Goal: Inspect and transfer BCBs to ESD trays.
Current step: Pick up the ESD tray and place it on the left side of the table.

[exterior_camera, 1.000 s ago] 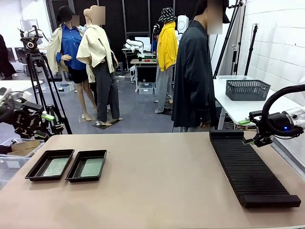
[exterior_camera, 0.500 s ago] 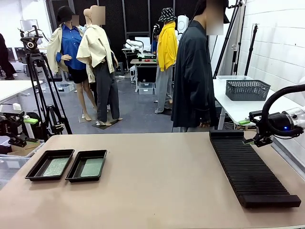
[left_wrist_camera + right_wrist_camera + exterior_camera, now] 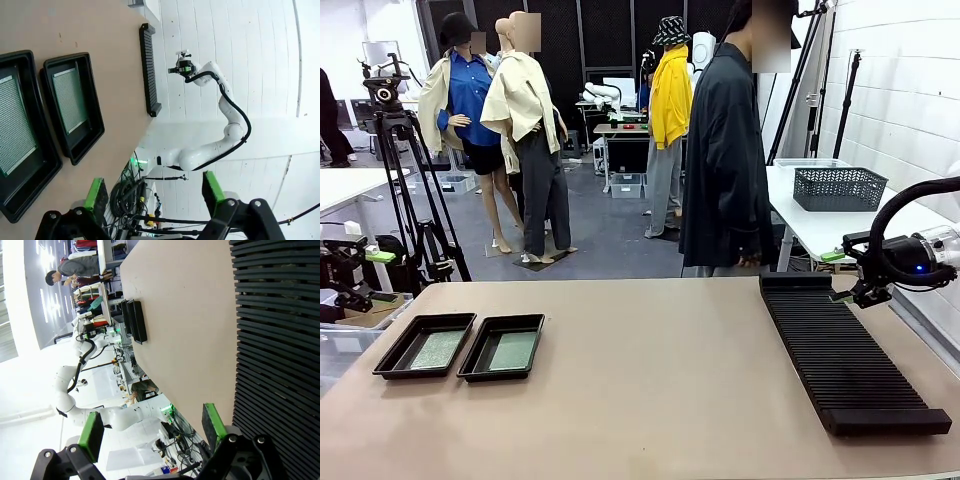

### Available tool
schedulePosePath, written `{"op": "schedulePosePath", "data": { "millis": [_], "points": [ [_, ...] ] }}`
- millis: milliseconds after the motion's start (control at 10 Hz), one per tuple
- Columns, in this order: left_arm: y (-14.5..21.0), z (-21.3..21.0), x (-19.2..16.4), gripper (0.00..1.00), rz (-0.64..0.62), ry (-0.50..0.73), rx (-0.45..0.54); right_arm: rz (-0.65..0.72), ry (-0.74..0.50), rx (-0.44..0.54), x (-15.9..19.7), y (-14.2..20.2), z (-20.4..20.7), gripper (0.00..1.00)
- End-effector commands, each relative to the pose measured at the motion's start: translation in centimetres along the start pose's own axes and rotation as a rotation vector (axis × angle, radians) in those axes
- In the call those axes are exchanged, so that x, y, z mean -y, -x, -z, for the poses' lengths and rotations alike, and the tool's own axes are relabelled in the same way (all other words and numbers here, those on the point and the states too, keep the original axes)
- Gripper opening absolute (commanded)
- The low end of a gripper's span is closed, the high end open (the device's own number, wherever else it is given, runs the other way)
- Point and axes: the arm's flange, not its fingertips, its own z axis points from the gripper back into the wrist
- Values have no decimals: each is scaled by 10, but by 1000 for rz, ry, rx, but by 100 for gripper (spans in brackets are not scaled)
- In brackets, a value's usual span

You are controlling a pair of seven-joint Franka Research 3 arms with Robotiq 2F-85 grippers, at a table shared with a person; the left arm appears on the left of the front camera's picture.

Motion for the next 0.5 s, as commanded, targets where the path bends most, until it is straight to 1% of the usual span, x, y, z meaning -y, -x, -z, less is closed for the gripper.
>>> {"op": "schedulePosePath", "data": {
  "millis": [0,400],
  "points": [
    [1,-3,3,100,4,-2,7,10,6,-5,-2,-2,1,100],
    [1,-3,3,100,4,-2,7,10,6,-5,-2,-2,1,100]
  ]
}}
